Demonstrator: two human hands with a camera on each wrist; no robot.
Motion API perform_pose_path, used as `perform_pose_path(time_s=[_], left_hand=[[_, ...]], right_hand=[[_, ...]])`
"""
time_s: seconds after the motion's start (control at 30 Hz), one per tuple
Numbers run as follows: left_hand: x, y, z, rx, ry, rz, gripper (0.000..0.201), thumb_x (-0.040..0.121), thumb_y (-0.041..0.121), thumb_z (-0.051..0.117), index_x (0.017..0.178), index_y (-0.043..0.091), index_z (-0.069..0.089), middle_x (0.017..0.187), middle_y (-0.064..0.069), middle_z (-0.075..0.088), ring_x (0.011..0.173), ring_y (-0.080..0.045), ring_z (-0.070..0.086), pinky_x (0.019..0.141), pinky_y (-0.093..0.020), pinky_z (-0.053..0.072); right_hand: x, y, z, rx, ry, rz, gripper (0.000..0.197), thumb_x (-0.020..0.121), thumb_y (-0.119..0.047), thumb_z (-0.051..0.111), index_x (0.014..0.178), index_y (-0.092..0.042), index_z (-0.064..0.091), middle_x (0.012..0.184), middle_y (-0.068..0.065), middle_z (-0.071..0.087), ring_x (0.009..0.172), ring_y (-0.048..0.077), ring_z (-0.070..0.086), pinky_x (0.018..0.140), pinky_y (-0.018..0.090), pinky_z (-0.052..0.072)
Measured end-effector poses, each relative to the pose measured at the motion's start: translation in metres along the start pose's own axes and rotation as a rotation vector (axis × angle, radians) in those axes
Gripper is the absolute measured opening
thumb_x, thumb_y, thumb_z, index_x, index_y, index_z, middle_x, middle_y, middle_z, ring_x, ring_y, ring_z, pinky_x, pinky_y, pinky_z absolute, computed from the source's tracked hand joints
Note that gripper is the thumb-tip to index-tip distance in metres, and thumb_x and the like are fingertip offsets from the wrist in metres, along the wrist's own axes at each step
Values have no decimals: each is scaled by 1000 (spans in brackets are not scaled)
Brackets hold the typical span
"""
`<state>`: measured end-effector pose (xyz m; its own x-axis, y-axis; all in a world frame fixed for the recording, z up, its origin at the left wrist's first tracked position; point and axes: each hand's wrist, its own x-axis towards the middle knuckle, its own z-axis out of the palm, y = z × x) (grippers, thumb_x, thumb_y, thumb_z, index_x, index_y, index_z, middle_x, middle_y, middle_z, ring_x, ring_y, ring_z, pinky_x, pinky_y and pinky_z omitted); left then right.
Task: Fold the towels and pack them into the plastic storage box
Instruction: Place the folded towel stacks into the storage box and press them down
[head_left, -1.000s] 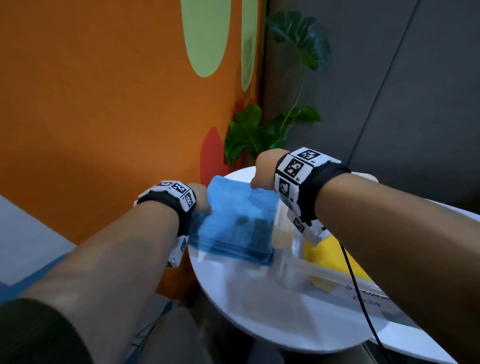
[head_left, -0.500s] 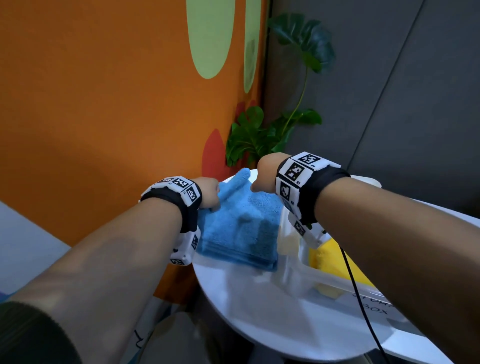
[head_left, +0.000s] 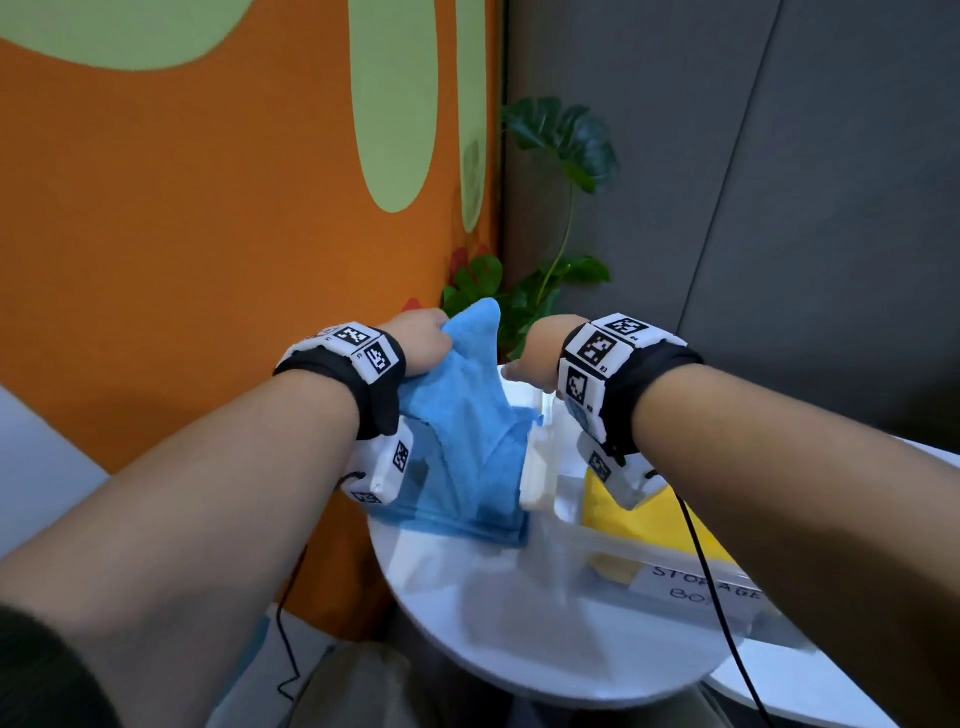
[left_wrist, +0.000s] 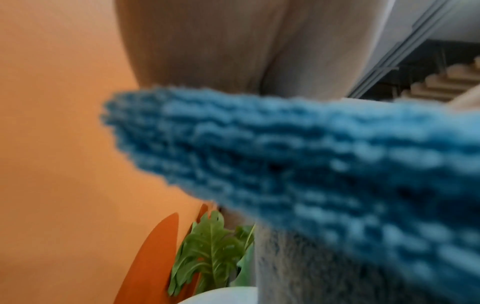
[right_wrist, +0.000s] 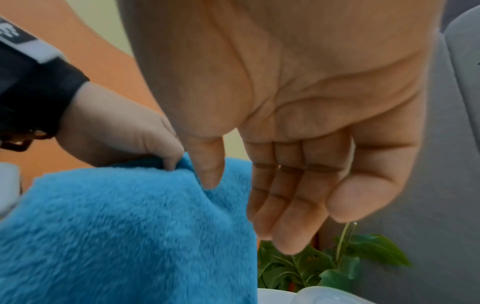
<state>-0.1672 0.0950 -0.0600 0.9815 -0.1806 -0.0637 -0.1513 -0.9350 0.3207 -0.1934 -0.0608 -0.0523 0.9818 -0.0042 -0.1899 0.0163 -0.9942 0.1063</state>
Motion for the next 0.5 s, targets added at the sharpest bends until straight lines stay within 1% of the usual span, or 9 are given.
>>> perform_pose_path(time_s=[0.07, 0.17, 0.2, 0.27, 0.3, 0.37, 0.4, 0.43, 0.5], left_hand=[[-5, 10, -19, -107, 64, 39, 18, 96, 13, 36, 103, 17, 52, 101, -5, 55, 90, -22, 50, 73, -29, 35], [-14, 26, -43, -462, 119, 107, 18, 79, 15, 45, 88, 26, 57, 88, -7, 60, 81, -24, 55, 71, -34, 41], [-17, 30, -49, -576, 137, 133, 23, 70, 17, 46, 86, 27, 58, 88, -11, 61, 80, -25, 57, 70, -37, 43], [-24, 39, -59, -778, 146, 196, 36, 62, 14, 44, 92, 24, 60, 94, -19, 62, 82, -25, 57, 72, -38, 43], [-28, 45, -64, -865, 143, 229, 39, 62, 11, 43, 97, 21, 59, 97, -19, 60, 83, -25, 56, 73, -37, 43], [-36, 57, -71, -1012, 123, 289, 44, 67, 3, 40, 107, 14, 56, 100, -16, 58, 84, -25, 57, 72, -33, 46], [-35, 61, -72, -1061, 118, 316, 43, 71, -1, 39, 109, 11, 55, 100, -15, 59, 82, -25, 58, 71, -32, 48], [-36, 65, -72, -1097, 115, 339, 39, 76, -5, 37, 107, 10, 54, 98, -14, 59, 79, -25, 60, 70, -31, 50], [-35, 72, -69, -1161, 105, 377, 40, 83, -13, 30, 105, 10, 55, 96, -12, 61, 78, -23, 62, 69, -30, 53]], right_hand=[[-5, 10, -1, 217, 20, 7, 47, 97, -48, 39, 78, -10, 59, 80, 5, 63, 79, 25, 60, 83, 34, 48], [-13, 26, -5, 532, 70, -31, 52, 102, -43, 26, 122, -5, 55, 110, 16, 62, 86, 23, 52, 90, 40, 47], [-14, 29, -6, 642, 100, -18, 57, 102, -45, 24, 127, -2, 51, 120, 19, 60, 88, 23, 50, 88, 40, 48], [-12, 34, -9, 759, 105, 71, 71, 99, -54, 15, 131, 1, 48, 129, 22, 55, 89, 25, 49, 72, 32, 42], [-11, 36, -9, 818, 109, 112, 75, 98, -58, 12, 129, -1, 50, 132, 22, 53, 95, 29, 52, 71, 29, 39], [-7, 40, -10, 970, 143, 156, 76, 94, -64, 10, 115, -7, 56, 132, 21, 54, 114, 33, 55, 91, 33, 39], [-5, 43, -10, 1060, 165, 182, 78, 93, -67, 11, 112, -7, 56, 129, 20, 57, 116, 34, 56, 100, 36, 39], [-5, 46, -10, 1131, 173, 211, 82, 90, -70, 12, 115, -6, 57, 126, 18, 59, 114, 34, 57, 103, 42, 40], [-5, 52, -10, 1298, 147, 229, 86, 85, -77, 16, 113, -7, 57, 117, 14, 63, 105, 34, 62, 97, 49, 46]])
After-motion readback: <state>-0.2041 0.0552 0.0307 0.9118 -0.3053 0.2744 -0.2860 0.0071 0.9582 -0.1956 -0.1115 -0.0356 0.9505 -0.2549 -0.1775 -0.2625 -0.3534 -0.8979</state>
